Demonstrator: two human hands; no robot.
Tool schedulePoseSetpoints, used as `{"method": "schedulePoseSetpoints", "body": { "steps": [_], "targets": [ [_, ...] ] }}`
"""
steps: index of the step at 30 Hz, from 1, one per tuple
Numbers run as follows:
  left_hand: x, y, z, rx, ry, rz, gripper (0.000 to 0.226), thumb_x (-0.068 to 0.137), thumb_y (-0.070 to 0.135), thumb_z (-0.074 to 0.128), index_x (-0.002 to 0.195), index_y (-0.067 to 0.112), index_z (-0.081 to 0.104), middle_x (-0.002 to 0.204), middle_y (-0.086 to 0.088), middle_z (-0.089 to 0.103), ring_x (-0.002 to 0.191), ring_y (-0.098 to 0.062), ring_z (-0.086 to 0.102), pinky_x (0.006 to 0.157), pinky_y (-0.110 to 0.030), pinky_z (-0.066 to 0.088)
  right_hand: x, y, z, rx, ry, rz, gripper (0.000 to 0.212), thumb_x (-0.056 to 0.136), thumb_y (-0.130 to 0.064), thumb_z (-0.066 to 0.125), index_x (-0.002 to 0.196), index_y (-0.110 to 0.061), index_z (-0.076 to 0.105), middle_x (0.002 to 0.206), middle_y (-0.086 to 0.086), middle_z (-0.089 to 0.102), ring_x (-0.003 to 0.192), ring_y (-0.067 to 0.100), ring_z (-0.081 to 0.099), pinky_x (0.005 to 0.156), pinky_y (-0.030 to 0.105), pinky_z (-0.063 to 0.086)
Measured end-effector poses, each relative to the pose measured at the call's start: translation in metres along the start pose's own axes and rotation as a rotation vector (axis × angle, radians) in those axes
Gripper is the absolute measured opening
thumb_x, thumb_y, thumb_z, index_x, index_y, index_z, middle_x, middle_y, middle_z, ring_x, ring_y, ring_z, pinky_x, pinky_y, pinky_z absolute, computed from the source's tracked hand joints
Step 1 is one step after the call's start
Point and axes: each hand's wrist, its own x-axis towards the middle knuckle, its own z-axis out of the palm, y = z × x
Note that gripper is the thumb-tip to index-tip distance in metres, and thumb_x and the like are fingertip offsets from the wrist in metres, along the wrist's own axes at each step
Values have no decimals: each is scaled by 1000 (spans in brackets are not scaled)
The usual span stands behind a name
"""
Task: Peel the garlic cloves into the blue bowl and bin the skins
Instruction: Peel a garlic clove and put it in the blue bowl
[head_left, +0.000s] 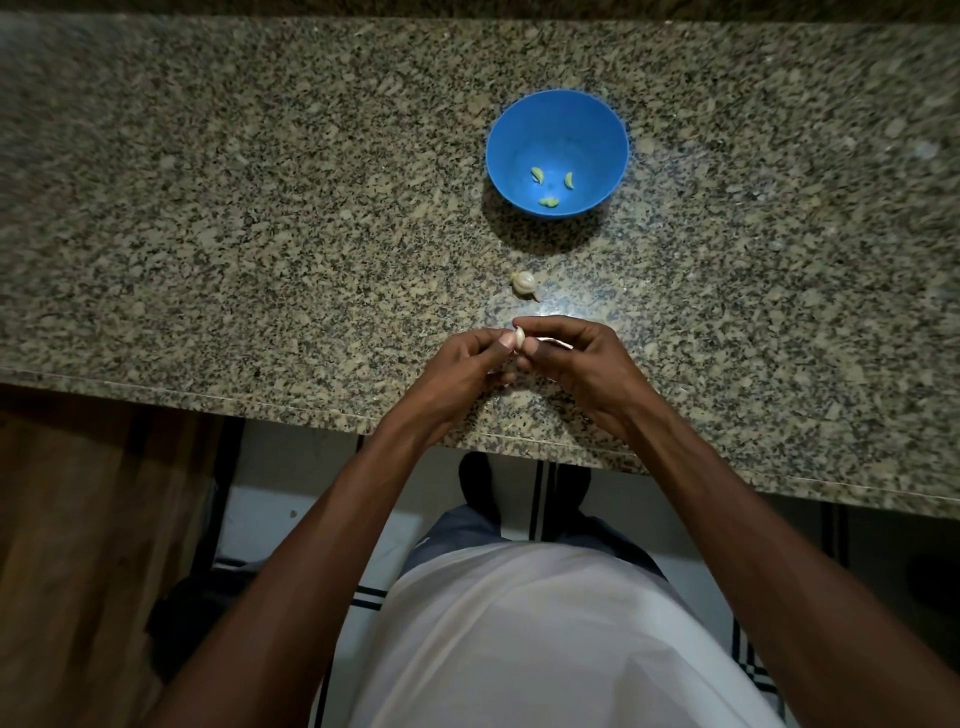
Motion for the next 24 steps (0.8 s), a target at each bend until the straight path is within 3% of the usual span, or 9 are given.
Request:
{"method": "schedulePoseSetpoints", "body": {
  "steps": [7, 15, 20, 24],
  "targets": [
    [0, 2, -3, -81, -2, -39, 26, 110, 18, 51, 121, 3, 70, 116, -10, 75, 102, -16, 74, 86, -26, 57, -1, -6, 5, -95, 4, -38, 25, 92, -6, 76, 117, -5, 77, 115, 10, 78, 86, 14, 72, 81, 30, 59],
    [0, 1, -5, 3, 3, -2, 35, 106, 25, 59, 120, -5, 70, 124, -18, 73, 111, -25, 71, 94, -33, 58, -5, -9, 7, -169, -13, -66, 25, 91, -9, 79, 116, -5, 77, 117, 7, 79, 102, 18, 75, 81, 28, 58],
    [1, -1, -8, 22, -21, -20, 36, 108, 24, 55, 122, -7, 67, 129, -32, 64, 109, -35, 65, 108, -53, 50, -5, -7, 5, -205, -13, -71, 25, 90, -12, 81, 115, -6, 78, 117, 6, 78, 110, 24, 75, 84, 31, 58],
    [1, -2, -8, 55, -35, -35, 38, 109, 29, 53, 124, -2, 67, 127, -23, 70, 120, -45, 64, 109, -54, 49, -5, -7, 6, -205, -12, -76, 25, 91, -11, 80, 115, -5, 77, 117, 8, 78, 109, 23, 75, 83, 28, 58]
  ]
}}
